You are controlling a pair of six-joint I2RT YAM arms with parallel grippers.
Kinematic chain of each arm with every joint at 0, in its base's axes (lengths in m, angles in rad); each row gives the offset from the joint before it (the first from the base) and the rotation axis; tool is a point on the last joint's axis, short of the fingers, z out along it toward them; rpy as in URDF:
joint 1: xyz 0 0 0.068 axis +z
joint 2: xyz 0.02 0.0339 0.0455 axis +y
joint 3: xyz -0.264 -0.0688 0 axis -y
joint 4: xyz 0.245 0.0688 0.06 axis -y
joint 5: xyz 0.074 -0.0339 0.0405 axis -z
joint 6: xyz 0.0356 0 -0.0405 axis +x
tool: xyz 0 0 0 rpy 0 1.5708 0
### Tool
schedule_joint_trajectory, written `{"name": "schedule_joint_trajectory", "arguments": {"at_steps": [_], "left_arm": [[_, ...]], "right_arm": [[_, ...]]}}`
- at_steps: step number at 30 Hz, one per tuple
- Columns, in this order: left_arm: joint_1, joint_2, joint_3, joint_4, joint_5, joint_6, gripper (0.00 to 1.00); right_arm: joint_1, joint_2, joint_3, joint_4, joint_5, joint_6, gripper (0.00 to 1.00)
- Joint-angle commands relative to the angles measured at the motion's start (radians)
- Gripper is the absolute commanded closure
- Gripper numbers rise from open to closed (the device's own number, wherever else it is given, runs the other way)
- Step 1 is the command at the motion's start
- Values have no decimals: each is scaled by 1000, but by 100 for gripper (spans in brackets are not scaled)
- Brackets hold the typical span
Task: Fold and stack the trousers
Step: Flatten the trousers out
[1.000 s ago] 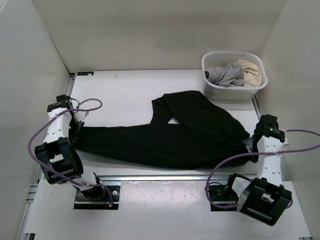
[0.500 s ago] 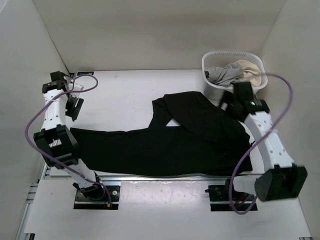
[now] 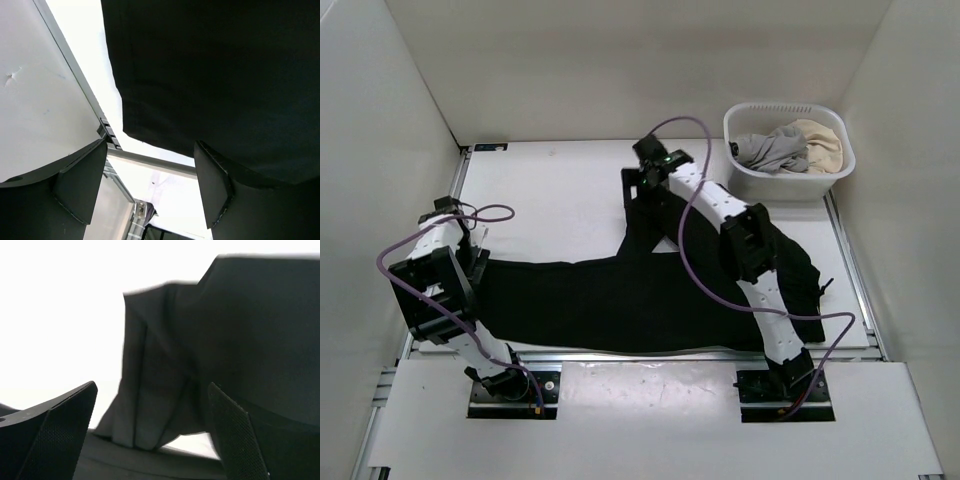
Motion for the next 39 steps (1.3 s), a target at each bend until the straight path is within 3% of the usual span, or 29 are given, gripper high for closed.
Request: {"name": "schedule_joint_trajectory", "arguments": {"at_steps": [1,4,7,10,11,12,13,14,15,19,24,29,37,38,39], "left_arm": [[5,-29,-21,49,7,-2,19],[5,-7,-10,49,30,-2,19],[5,2,-1,49,39,-2,19],[5,23,-1,49,39,-2,19],[5,24,-1,49,39,-2,19],[5,24,-1,49,39,-2,19],[5,33,-1,49,39,-2,19],[5,33,-10,49,39,-2,23],[5,33,-28,61,39,-2,26],[5,53,-114,113,21,-2,36],[5,74,-168,134,18,-21,38],[5,74,-177,134,18,-21,38],[5,56,-111,125,18,-21,33],[5,56,-98,124,18,-21,33],[5,56,-66,112,18,-21,30]], "right_arm": [[63,26,26,-129,-49,17,4],[95,-14,-114,-92,-33,17,4],[108,14,-114,-151,0,38,4],[108,99,-80,-198,0,38,13],[108,118,-47,-210,-9,38,19],[108,133,-33,-222,-9,38,34],[108,144,-20,-222,-18,38,41],[108,144,-8,-222,-29,38,49],[97,144,-8,-222,-38,38,66],[53,45,-8,-92,8,61,100],[-23,-80,-72,127,79,139,100],[-81,-192,-241,524,-153,290,100],[-81,-131,-26,660,-306,459,99],[-81,-130,-26,660,-320,459,96],[-67,-130,-45,660,-329,469,85]]}}
